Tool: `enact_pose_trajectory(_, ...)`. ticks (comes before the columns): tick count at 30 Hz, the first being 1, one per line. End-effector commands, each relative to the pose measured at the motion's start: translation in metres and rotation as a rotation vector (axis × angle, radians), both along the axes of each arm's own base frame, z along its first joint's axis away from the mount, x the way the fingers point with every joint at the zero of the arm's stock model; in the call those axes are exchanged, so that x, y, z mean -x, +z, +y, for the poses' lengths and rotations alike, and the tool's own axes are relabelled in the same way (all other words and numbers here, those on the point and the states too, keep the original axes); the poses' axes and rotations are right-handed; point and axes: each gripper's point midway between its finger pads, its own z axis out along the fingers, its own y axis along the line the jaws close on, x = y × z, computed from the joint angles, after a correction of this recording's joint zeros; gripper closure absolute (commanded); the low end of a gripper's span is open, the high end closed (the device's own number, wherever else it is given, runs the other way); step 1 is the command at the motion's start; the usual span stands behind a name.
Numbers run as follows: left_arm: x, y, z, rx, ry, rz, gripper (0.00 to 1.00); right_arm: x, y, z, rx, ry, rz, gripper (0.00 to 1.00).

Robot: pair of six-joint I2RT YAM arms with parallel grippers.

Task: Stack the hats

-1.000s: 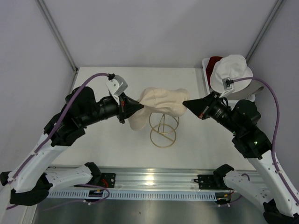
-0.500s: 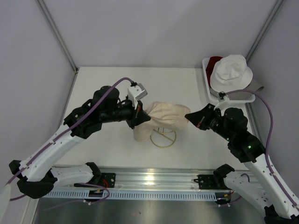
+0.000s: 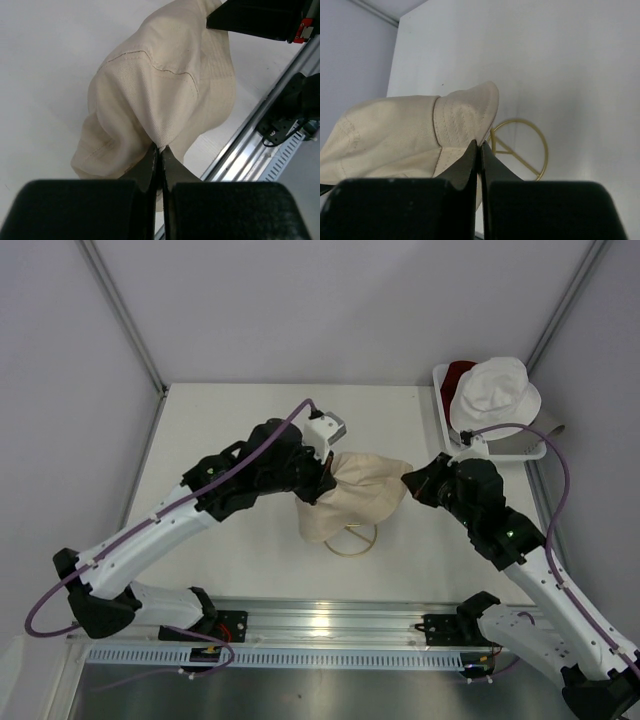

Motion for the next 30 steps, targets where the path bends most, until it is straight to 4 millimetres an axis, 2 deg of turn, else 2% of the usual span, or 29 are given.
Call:
enact_pose_trajectory(1, -0.013, 0.026, 0.003, -0.017, 0.120, -0.090, 0.99, -0.014, -0.011, -0.041, 0.155, -0.180, -0.022, 1.00)
enact_pose_trajectory(3, -0.016, 0.021, -0.003, -0.044, 0.126, -0.098, 0.99, -0.014, -0.020, -0.042, 0.173, -0.175, -0.009, 1.00)
enact_pose_trajectory(5, -0.012, 0.027, -0.011, -0.032, 0.105, -0.109, 0.93, -0.013, -0.027, -0.040, 0.178, -0.160, 0.002, 1.00)
enact_pose_trajectory(8, -0.009, 0.028, -0.021, -0.022, 0.093, -0.103, 0.77, -0.012, -0.056, -0.042, 0.206, -0.166, 0.058, 1.00)
enact_pose_trajectory(9, -0.007, 0.030, -0.023, -0.014, 0.086, -0.102, 0.69, -0.011, -0.061, -0.042, 0.207, -0.166, 0.070, 1.00)
enact_pose_trajectory(11, -0.002, 0.029, -0.026, -0.014, 0.070, -0.099, 0.61, -0.010, -0.070, -0.042, 0.206, -0.167, 0.088, 1.00)
enact_pose_trajectory(12, 0.000, 0.030, -0.026, -0.009, 0.071, -0.097, 0.54, -0.008, -0.080, -0.041, 0.210, -0.156, 0.104, 1.00)
enact_pose_trajectory(14, 0.001, 0.028, -0.022, -0.013, 0.094, -0.093, 0.47, -0.007, -0.083, -0.040, 0.200, -0.145, 0.092, 1.00)
enact_pose_trajectory(15, 0.001, 0.028, -0.019, -0.010, 0.110, -0.092, 0.39, -0.006, -0.087, -0.038, 0.193, -0.128, 0.092, 1.00)
enact_pose_trajectory(16, -0.002, 0.025, -0.011, -0.005, 0.163, -0.091, 0.35, -0.006, -0.095, -0.041, 0.190, -0.132, 0.096, 1.00)
enact_pose_trajectory(17, -0.003, 0.034, -0.007, 0.027, 0.193, -0.100, 0.31, -0.005, -0.099, -0.041, 0.185, -0.131, 0.102, 1.00)
enact_pose_trajectory(18, -0.007, 0.038, -0.004, 0.058, 0.228, -0.109, 0.22, -0.004, -0.104, -0.040, 0.177, -0.124, 0.116, 1.00)
enact_pose_trajectory(19, -0.010, 0.047, 0.009, 0.112, 0.316, -0.109, 0.18, -0.005, -0.111, -0.043, 0.173, -0.129, 0.132, 1.00)
enact_pose_trajectory(21, -0.013, 0.036, 0.020, 0.176, 0.434, -0.058, 0.11, -0.003, -0.118, -0.040, 0.161, -0.104, 0.149, 1.00)
enact_pose_trajectory(22, -0.017, 0.038, 0.035, 0.225, 0.523, -0.064, 0.08, -0.003, -0.120, -0.038, 0.151, -0.092, 0.145, 1.00)
enact_pose_trajectory(23, -0.018, 0.037, 0.043, 0.271, 0.582, -0.036, 0.06, -0.003, -0.121, -0.035, 0.155, -0.066, 0.134, 1.00)
enact_pose_trajectory(24, -0.020, 0.007, 0.049, 0.313, 0.689, 0.064, 0.05, -0.004, -0.114, -0.025, 0.124, -0.015, 0.099, 1.00)
enact_pose_trajectory(25, -0.021, 0.004, 0.053, 0.376, 0.734, 0.103, 0.06, -0.004, -0.114, -0.020, 0.118, 0.011, 0.082, 1.00)
enact_pose_trajectory(26, -0.016, 0.009, 0.057, 0.469, 0.740, 0.147, 0.08, 0.000, -0.118, -0.014, 0.112, 0.058, 0.075, 1.00)
enact_pose_trajectory(27, -0.016, 0.011, 0.056, 0.569, 0.771, 0.211, 0.10, 0.000, -0.113, -0.007, 0.086, 0.095, 0.047, 1.00)
enact_pose_trajectory(28, -0.017, -0.022, 0.053, 0.577, 0.787, 0.247, 0.11, 0.001, -0.114, -0.004, 0.079, 0.108, 0.043, 1.00)
enact_pose_trajectory(29, -0.014, -0.018, 0.054, 0.640, 0.776, 0.271, 0.11, 0.002, -0.116, -0.003, 0.073, 0.113, 0.045, 1.00)
enact_pose_trajectory(30, -0.017, -0.033, 0.057, 0.666, 0.821, 0.311, 0.12, 0.003, -0.116, -0.002, 0.062, 0.117, 0.044, 1.00)
